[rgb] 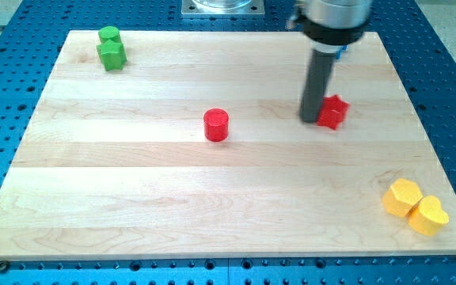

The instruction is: Place the red circle into the red star

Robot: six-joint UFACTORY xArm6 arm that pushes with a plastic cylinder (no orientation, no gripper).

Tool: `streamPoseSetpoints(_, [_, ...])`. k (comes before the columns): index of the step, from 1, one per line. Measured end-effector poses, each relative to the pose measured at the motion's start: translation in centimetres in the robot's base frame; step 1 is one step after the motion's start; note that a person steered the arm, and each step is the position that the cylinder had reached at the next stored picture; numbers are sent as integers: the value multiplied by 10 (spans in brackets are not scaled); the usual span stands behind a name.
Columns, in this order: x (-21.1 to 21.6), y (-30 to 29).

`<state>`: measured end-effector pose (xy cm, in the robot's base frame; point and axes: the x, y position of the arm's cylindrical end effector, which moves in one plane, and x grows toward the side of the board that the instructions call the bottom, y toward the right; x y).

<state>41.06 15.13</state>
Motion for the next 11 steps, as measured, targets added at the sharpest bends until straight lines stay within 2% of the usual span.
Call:
streamPoseSetpoints(1, [11, 43])
streamPoseSetpoints(2, [73, -50])
streamPoseSetpoints(3, [104, -177])
streamPoseSetpoints(4, [75, -268])
streamPoseSetpoints(5, [26, -242])
streamPoseSetpoints(6, [8, -181])
streamPoseSetpoints(7, [15, -127])
streamPoseSetpoints(8, [41, -194])
streamPoseSetpoints(9, [56, -129])
streamPoseSetpoints(10, [44, -49])
streamPoseSetpoints(11, [38, -9])
